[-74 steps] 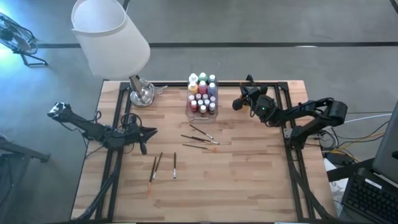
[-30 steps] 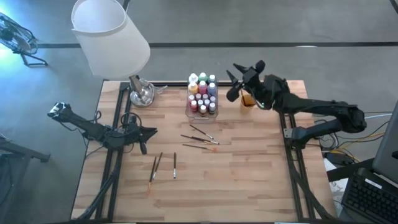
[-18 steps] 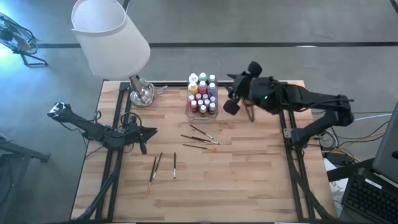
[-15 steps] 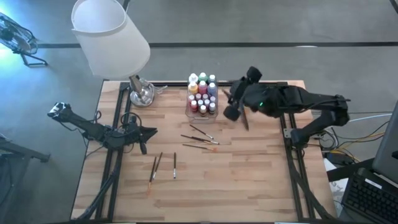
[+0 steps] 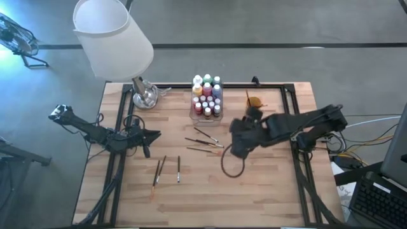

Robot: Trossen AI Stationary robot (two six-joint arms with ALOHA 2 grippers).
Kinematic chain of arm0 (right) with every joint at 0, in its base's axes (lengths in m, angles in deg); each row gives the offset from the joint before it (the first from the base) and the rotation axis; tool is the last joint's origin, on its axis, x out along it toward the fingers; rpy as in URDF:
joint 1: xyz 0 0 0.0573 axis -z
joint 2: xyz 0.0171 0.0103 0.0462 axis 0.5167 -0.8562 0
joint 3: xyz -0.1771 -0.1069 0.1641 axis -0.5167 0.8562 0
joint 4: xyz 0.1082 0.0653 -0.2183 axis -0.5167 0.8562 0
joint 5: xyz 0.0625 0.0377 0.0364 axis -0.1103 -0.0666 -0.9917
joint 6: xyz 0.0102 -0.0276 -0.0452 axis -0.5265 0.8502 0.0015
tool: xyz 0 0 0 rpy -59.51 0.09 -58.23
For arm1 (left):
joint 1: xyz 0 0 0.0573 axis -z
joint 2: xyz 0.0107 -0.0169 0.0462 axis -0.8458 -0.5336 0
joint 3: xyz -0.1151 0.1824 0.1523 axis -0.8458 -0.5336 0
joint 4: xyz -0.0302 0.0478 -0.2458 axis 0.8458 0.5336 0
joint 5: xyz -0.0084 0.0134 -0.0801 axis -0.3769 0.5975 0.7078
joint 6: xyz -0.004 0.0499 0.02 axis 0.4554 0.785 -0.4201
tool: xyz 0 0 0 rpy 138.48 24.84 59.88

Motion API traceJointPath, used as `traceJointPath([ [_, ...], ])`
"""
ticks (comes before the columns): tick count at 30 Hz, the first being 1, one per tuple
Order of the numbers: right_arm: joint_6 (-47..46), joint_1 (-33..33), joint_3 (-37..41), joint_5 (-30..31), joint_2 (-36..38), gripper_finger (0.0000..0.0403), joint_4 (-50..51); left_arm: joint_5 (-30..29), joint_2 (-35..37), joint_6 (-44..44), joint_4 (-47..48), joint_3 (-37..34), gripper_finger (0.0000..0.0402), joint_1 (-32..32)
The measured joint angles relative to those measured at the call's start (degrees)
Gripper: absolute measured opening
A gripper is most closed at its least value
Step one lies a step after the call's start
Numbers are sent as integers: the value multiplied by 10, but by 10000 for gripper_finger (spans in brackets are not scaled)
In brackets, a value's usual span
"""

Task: Pick & Place Paint Supplies
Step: Put the gold paint brush into the cup

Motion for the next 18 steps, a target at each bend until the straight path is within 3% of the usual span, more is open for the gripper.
traceJointPath([
  [8,20,1,132,-77,-9,186,-156,0,0,0,0,0,56,0],
  [18,24,1,256,-105,-10,212,-336,0,0,0,0,0,56,0],
])
